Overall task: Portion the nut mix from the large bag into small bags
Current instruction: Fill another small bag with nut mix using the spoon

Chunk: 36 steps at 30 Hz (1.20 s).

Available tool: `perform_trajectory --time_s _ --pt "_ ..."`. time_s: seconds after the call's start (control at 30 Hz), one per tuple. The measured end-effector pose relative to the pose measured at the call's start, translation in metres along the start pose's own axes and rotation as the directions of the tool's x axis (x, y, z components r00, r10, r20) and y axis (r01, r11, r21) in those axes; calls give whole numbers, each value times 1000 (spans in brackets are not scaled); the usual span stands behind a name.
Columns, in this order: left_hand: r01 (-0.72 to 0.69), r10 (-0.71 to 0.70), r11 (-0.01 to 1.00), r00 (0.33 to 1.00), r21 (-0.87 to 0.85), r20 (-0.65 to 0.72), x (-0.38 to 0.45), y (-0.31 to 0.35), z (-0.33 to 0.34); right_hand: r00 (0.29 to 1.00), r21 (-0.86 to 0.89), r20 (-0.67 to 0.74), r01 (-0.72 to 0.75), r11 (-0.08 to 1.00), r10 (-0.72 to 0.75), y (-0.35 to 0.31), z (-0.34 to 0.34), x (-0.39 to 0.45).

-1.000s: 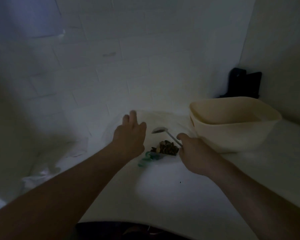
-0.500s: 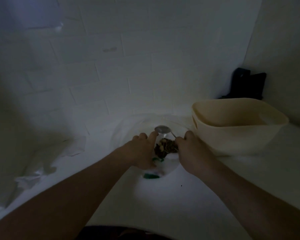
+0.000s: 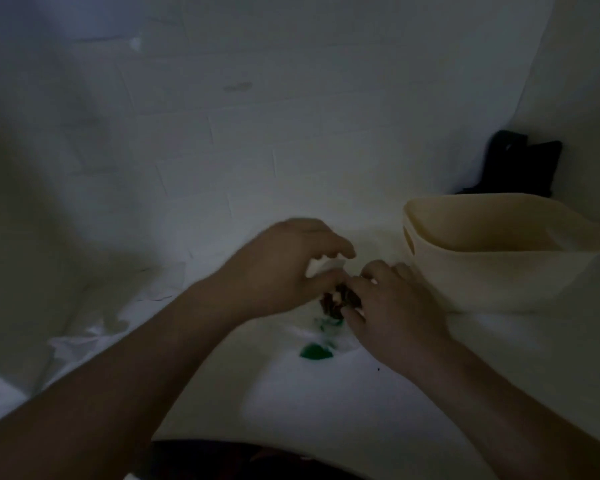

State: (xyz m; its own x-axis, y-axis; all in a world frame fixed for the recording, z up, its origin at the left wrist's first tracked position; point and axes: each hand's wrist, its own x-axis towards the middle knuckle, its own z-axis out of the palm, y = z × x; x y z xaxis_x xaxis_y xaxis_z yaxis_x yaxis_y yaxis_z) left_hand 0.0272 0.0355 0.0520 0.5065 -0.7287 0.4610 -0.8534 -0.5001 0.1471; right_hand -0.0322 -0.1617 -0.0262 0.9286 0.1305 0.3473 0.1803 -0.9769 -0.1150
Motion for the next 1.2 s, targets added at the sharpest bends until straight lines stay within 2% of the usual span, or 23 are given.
perform_trajectory --time_s 0.03,0.07,0.13,0.17,0.2,0.27,0.33,0.37,0.4,0.53,0.63,0.73,0.8,0.9,0.97,1.0,1.07,1.13,1.2 --pt "-33 36 999 991 24 -130 -9 -5 -12 999 47 -36 29 998 -28 -6 1 2" --pt "1 13 999 970 54 -245 -21 -14 -19 997 111 -60 61 992 -54 -12 3 5" --pt "229 -185 971 898 66 -400 -51 -38 -29 994 235 -56 101 967 -90 -28 9 12" --pt "373 -313 926 848 63 -427 -68 -55 -31 993 275 -62 110 955 -97 -36 11 14" --pt "512 -443 856 800 75 -404 -84 -74 -31 992 304 -84 118 945 -97 -43 14 17" --pt "703 -670 684 711 193 -215 -117 -114 -25 988 340 -123 132 931 -95 -59 18 21" --pt "745 -794 576 608 337 11 -144 -137 -15 984 359 -138 152 921 -109 -72 24 24" --pt "746 -814 556 579 368 56 -154 -144 -10 984 375 -131 159 913 -117 -78 26 26" --pt "749 -818 547 573 374 50 -161 -148 -6 984 389 -125 166 906 -127 -83 30 28" --pt "737 -769 584 636 341 -57 -167 -151 -4 982 401 -130 176 899 -134 -94 38 32" --pt "758 -755 596 641 265 -134 -154 -139 -17 984 432 -143 161 887 -109 -93 38 32" --pt "748 -698 661 642 58 -317 -116 -98 -48 974 504 -218 162 849 -56 -88 30 34" --pt "670 -663 728 634 -144 -398 -86 -60 -68 967 579 -253 155 801 -5 -87 16 37" --pt "502 -650 752 676 -428 -348 -52 -11 -69 937 696 -343 210 687 61 -85 -7 38" --pt "463 -661 693 714 -553 -231 -37 10 -51 941 762 -323 197 617 99 -79 -17 35" --pt "452 -678 626 718 -635 -156 -31 15 -38 952 772 -287 163 615 108 -74 -19 32" --pt "440 -707 456 707 -773 -15 -24 16 -11 967 730 -232 99 676 109 -59 -16 27" --pt "440 -712 310 695 -843 101 -23 9 13 975 676 -198 63 734 99 -43 -9 22" --pt "438 -686 208 703 -875 189 -26 5 32 984 679 -161 55 732 76 -29 -2 19"
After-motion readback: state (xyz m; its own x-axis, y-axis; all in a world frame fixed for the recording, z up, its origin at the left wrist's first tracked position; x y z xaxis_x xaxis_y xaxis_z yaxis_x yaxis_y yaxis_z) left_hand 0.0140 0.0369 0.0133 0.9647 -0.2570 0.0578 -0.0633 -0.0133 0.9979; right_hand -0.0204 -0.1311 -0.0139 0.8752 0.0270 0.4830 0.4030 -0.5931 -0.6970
